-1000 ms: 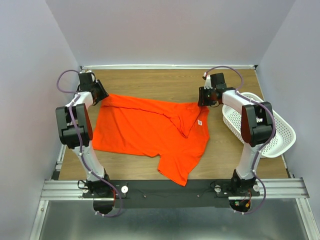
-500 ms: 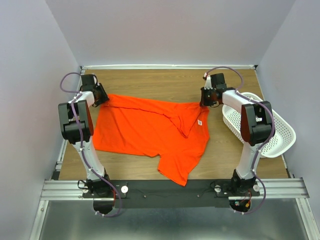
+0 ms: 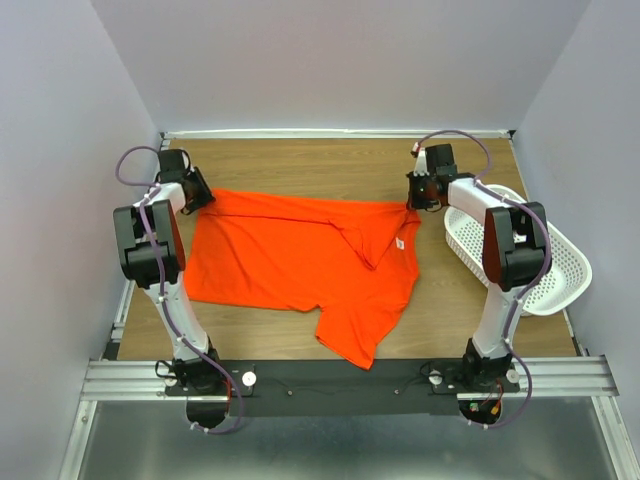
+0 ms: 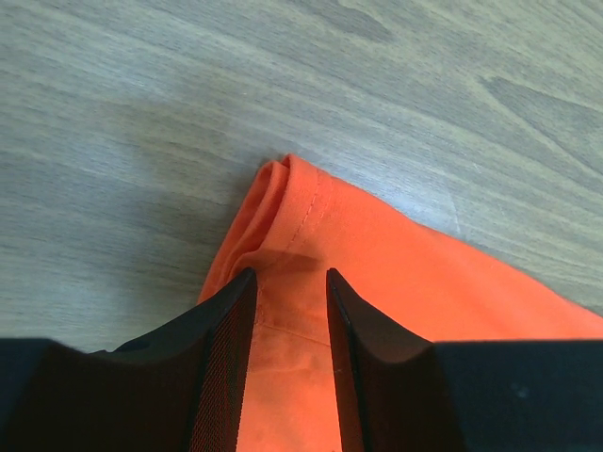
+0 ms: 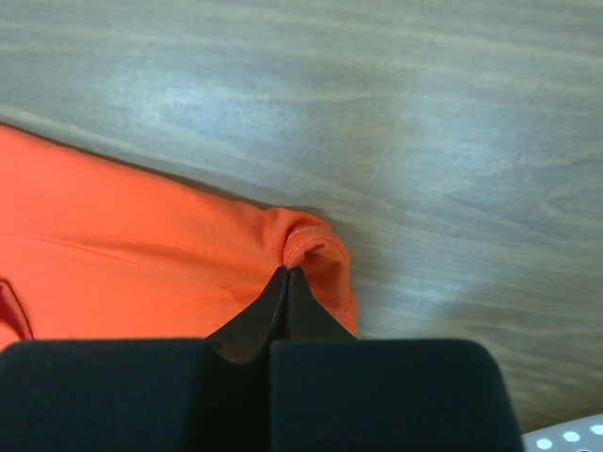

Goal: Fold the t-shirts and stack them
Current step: Fold the tshirt

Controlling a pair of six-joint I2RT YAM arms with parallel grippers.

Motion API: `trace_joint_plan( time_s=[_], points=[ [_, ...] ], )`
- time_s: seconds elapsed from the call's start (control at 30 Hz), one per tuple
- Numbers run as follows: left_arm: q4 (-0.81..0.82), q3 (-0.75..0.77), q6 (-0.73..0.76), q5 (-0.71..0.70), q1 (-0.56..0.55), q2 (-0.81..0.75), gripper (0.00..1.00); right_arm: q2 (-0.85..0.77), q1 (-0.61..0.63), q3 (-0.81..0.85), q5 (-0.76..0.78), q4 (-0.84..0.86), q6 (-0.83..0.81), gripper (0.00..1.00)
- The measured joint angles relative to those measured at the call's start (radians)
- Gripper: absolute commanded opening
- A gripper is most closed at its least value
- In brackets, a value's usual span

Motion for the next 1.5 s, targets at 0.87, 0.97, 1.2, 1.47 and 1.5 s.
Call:
trace_joint_plan(
  time_s=[0.87, 0.97, 1.2, 1.47, 1.5],
  points=[
    [0.007, -0.028, -0.021, 0.032, 0.037, -0.351, 0.66, -0.206, 0.109, 0.017, -0.445, -0.01, -0.272, 0.68],
    [0.066, -0.149, -0.019, 0.029, 0.037, -0.499, 0.67, -0.136, 0.199, 0.024, -0.509, -0.018, -0.259, 0.55],
    [0.128, -0.469, 0.018, 0.032, 0.038, -0.905, 0.69, 0.029, 0.227, 0.074, -0.509, -0.055, -0.179, 0.52],
    [0.179, -0.603, 0.056, 0.042, 0.034, -1.131, 0.7, 0.106, 0.217, 0.15, -0.459, -0.066, -0.141, 0.52],
    [0.177, -0.607, 0.058, 0.043, 0.032, -1.135, 0.7, 0.118, 0.217, 0.159, -0.451, -0.069, -0.138, 0.52]
  ],
)
